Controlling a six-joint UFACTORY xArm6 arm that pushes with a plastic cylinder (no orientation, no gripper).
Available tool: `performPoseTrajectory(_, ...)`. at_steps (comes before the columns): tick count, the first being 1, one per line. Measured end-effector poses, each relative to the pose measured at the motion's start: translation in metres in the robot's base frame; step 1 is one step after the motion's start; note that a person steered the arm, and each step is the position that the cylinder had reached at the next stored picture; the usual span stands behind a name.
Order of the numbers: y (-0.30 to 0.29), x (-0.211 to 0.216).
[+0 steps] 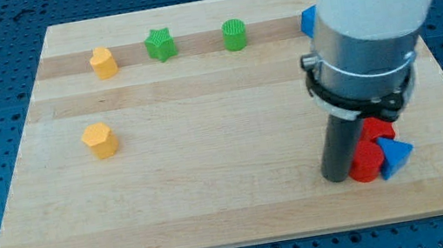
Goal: Slide the red star a bit right
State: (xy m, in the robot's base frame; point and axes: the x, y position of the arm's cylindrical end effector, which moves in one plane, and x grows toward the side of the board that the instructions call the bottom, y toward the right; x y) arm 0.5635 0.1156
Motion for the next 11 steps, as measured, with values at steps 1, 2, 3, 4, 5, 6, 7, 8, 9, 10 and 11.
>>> performPoseTrajectory(1, 0.011, 0.0)
performPoseTrajectory(2, 0.009, 0.0)
performPoseTrajectory(3, -0.026, 0.0)
performPoseTrajectory(4, -0.053, -0.02)
performPoseTrajectory(5, -0.055, -0.043)
performPoseTrajectory(6, -0.037, -0.046)
performPoseTrajectory(7, -0.01, -0.046)
performPoseTrajectory(8, 0.005, -0.046)
performPoseTrajectory(9, 0.014, -0.046)
performPoseTrajectory(10, 0.023, -0.046)
performPoseTrajectory(11, 0.029, -0.047)
